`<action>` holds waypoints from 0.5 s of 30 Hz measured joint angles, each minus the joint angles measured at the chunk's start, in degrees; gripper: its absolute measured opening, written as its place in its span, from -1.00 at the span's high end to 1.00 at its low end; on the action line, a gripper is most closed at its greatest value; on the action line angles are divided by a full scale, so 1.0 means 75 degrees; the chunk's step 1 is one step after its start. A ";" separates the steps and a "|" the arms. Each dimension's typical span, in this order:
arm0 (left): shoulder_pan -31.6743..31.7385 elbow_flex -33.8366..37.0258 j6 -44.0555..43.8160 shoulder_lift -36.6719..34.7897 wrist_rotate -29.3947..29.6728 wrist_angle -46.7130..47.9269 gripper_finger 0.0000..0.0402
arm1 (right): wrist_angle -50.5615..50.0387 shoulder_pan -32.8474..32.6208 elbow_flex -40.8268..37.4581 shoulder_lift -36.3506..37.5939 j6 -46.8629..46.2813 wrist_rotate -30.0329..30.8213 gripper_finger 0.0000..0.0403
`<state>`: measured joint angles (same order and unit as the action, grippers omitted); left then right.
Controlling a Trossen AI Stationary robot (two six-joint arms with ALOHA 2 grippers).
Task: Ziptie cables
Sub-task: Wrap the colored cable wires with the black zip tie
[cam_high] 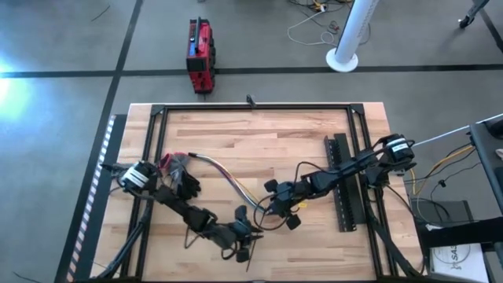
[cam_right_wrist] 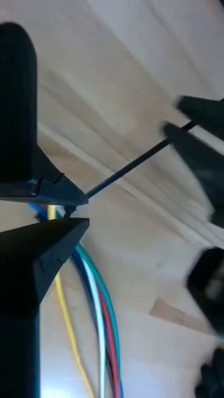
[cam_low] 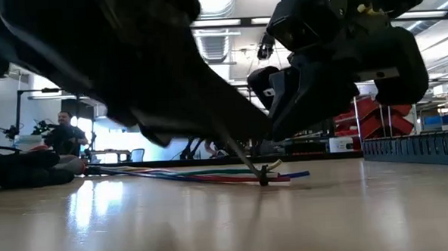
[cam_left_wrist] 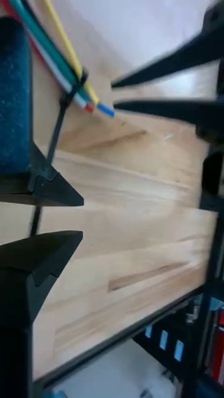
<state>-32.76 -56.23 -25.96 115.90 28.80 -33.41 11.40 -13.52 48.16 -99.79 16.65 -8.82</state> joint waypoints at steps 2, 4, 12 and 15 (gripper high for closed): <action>0.0089 -0.0270 -0.0004 0.0249 -0.0223 0.0267 0.71 | 0.0232 -0.0061 0.0002 -0.0130 -0.0018 -0.0006 0.84; 0.0161 -0.0486 -0.0076 0.0378 -0.0519 0.0680 0.71 | 0.0264 -0.0079 0.0009 -0.0238 -0.0026 -0.0022 0.84; 0.0196 -0.0764 -0.0488 0.0356 -0.0655 0.2269 0.82 | 0.0278 -0.0201 0.0333 -0.0397 -0.0062 0.0687 0.84; 0.0205 -0.0730 -0.0490 0.0361 -0.0742 0.2265 0.87 | -0.0222 -0.0397 0.0808 -0.0544 0.0154 0.1103 0.84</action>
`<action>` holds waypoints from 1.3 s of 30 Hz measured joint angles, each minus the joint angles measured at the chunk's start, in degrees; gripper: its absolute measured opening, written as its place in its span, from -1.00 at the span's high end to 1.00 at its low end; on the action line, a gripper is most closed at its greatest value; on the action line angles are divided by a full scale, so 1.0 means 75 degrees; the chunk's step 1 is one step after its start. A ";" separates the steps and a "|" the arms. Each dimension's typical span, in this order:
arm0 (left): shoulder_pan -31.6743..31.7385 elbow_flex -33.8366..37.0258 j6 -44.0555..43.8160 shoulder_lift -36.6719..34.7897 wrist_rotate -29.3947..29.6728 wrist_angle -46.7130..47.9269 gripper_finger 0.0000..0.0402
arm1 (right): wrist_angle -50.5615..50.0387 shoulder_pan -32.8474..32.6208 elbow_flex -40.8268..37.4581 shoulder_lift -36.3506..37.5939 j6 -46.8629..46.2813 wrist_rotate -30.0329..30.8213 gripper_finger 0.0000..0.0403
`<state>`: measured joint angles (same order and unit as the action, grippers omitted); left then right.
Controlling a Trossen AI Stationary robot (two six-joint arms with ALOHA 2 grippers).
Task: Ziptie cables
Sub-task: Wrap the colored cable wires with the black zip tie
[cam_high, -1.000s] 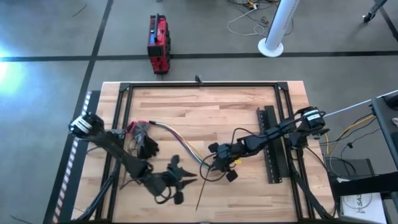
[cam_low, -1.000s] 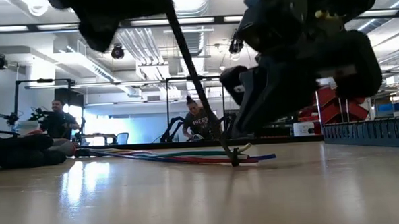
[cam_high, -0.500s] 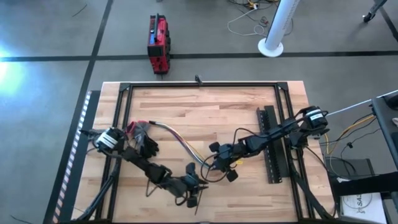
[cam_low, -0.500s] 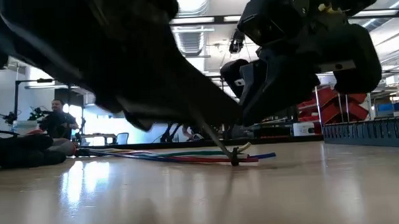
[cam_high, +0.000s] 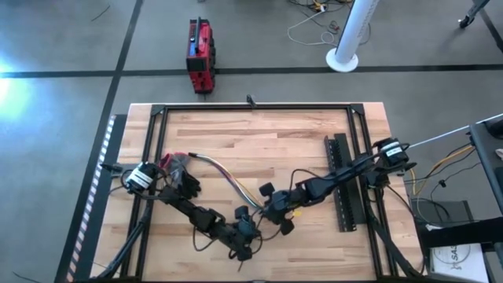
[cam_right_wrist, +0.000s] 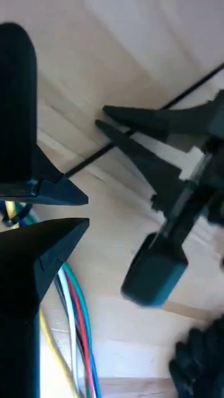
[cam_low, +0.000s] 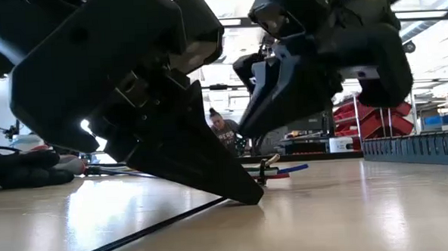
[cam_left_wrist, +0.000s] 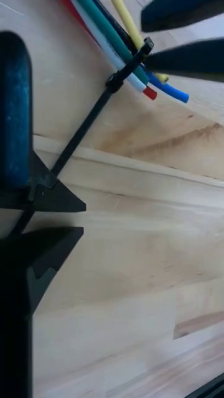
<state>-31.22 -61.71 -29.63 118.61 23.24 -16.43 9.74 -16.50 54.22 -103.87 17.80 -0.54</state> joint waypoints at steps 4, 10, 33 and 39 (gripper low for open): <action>-0.0040 0.0030 0.0000 0.0000 -0.0036 0.0022 0.89 | -0.1252 -0.0033 0.0611 -0.0355 0.0052 0.0287 0.88; -0.0085 0.0072 0.0015 0.0000 -0.0174 0.0047 0.89 | -0.2108 -0.0062 0.1340 -0.0932 -0.0025 0.0236 0.93; -0.0157 0.0116 0.0203 -0.0613 0.1331 0.0443 0.89 | -0.3172 -0.0118 0.2062 -0.1487 -0.0429 0.0240 0.94; -0.0150 0.0108 -0.0393 -0.0258 0.1387 0.0879 0.89 | -0.3203 -0.0118 0.2083 -0.1493 -0.0437 0.0223 0.94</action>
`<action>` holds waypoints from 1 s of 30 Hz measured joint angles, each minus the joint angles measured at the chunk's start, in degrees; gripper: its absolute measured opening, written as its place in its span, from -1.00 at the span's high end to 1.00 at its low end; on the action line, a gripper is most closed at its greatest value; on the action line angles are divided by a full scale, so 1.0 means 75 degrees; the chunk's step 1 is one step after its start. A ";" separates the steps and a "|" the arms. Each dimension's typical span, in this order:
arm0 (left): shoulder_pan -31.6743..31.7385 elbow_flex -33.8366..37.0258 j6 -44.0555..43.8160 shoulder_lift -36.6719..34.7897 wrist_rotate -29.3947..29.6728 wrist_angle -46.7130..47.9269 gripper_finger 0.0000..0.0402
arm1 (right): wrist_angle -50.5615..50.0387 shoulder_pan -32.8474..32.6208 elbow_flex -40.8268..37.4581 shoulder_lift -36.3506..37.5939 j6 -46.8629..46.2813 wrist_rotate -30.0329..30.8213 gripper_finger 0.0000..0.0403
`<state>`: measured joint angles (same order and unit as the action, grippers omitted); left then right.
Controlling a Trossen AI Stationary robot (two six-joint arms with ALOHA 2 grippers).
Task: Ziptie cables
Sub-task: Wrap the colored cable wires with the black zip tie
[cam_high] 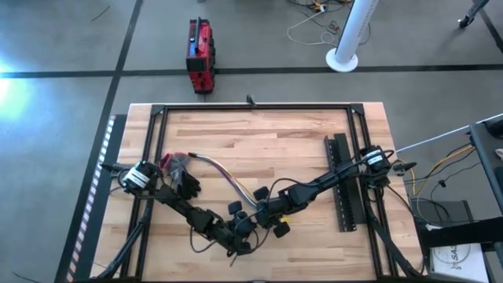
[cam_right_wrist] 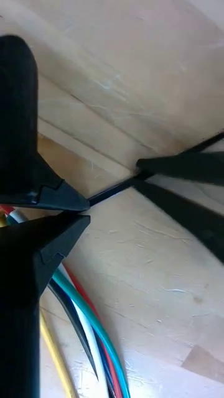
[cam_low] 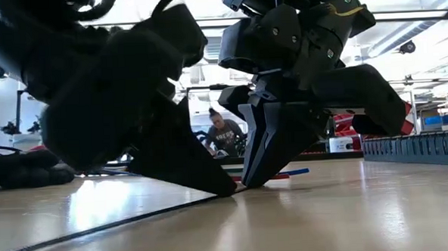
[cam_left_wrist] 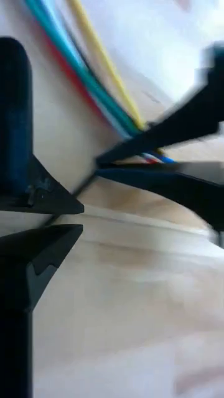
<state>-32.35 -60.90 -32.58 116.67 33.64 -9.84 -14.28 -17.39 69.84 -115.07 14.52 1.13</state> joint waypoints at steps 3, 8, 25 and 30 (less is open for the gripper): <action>-0.0001 -0.0012 -0.0065 0.0023 -0.0006 0.0084 0.89 | 0.0000 0.0000 0.0000 -0.0003 0.0000 -0.0002 0.94; 0.0001 -0.0020 -0.0070 0.0094 -0.0053 0.0081 0.89 | 0.0000 0.0000 0.0000 -0.0003 0.0000 -0.0003 0.94; -0.0219 -0.0069 -0.1378 0.1358 0.0512 -0.0452 0.90 | -0.0866 0.0062 -0.0023 0.0367 -0.0268 0.0368 0.94; -0.0293 -0.0056 -0.1396 0.1368 0.0668 -0.0503 0.90 | -0.0914 0.0117 -0.0023 0.0389 -0.0184 0.0690 0.94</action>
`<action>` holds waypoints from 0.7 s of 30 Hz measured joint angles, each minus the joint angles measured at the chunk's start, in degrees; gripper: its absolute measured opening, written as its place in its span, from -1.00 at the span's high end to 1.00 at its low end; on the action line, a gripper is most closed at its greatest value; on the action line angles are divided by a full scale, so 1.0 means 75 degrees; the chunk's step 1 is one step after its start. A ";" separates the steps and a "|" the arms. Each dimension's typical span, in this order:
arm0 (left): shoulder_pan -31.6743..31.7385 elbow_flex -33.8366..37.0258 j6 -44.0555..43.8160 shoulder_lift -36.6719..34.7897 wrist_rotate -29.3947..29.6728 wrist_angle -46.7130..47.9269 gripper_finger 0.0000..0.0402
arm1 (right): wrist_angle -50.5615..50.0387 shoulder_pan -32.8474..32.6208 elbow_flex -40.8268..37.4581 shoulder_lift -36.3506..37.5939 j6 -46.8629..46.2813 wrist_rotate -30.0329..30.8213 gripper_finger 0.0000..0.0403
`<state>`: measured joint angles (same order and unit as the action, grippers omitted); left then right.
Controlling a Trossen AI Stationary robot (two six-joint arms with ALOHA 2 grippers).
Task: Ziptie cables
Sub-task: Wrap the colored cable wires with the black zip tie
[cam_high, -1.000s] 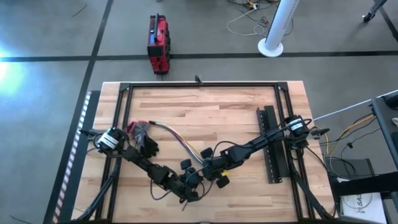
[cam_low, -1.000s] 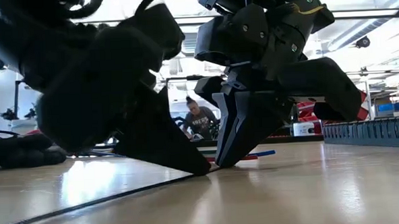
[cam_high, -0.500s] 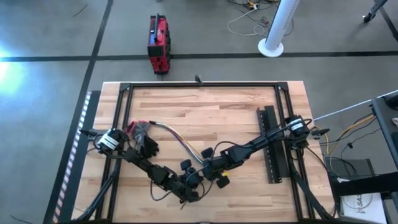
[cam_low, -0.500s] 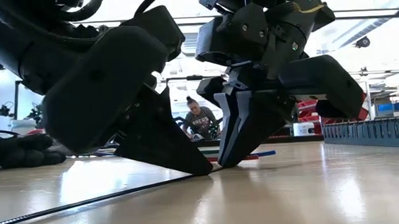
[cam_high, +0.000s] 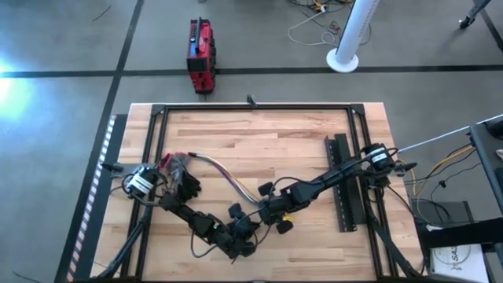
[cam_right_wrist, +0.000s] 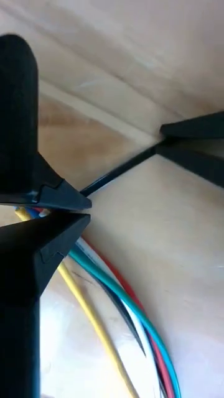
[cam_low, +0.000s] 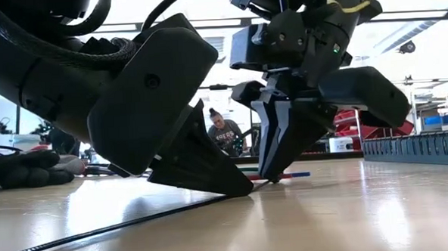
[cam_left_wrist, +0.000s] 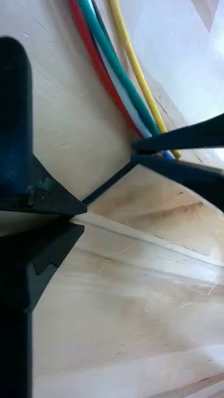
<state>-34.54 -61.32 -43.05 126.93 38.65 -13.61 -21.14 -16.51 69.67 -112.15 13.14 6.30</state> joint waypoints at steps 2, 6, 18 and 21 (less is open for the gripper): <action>-0.0005 0.0003 -0.0017 0.0003 0.0014 -0.0020 0.90 | -0.0004 0.0007 0.0000 0.0005 0.0039 0.0158 0.94; -0.0009 0.0006 -0.0070 0.0006 0.0041 -0.0030 0.90 | 0.0008 0.0035 0.0000 0.0027 0.0096 0.0312 0.94; 0.0014 0.0060 0.0470 -0.0339 0.0071 0.0169 0.90 | -0.0141 0.0050 -0.0009 0.0783 0.0095 0.0491 0.94; 0.0036 0.0073 0.0651 -0.0530 0.0076 0.0300 0.90 | -0.0249 0.0036 -0.0019 0.0994 0.0037 0.0438 0.94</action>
<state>-34.28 -60.77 -38.16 122.96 39.23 -11.36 -23.00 -16.24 69.53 -104.69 13.42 9.58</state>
